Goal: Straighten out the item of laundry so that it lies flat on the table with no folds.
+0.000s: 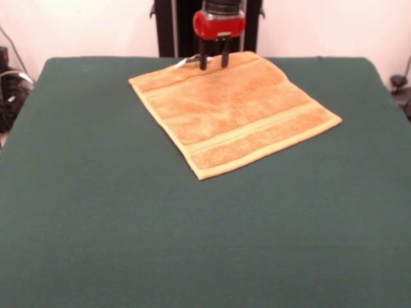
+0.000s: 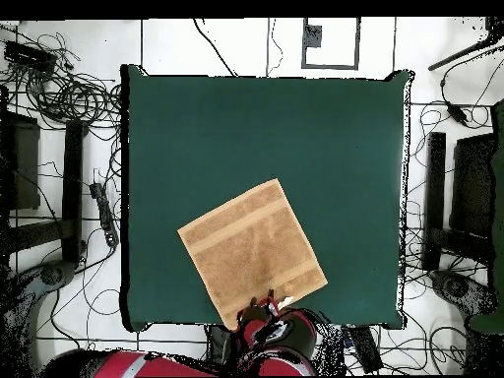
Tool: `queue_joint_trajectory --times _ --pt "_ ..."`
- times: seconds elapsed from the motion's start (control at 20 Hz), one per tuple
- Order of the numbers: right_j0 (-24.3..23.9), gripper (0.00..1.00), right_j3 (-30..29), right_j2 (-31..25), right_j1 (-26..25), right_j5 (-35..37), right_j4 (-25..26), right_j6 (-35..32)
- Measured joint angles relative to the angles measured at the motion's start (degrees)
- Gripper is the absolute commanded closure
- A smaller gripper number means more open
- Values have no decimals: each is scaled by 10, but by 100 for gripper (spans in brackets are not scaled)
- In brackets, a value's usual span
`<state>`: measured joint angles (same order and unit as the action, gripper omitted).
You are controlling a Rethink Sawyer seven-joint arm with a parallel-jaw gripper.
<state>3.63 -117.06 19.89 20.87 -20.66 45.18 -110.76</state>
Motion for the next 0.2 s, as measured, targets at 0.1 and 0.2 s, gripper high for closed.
queue_joint_trajectory --times 0.1,0.2 --pt "3 0 -3 5 -10 -12 -6 0" --pt "5 0 -7 12 -22 -26 -11 0"
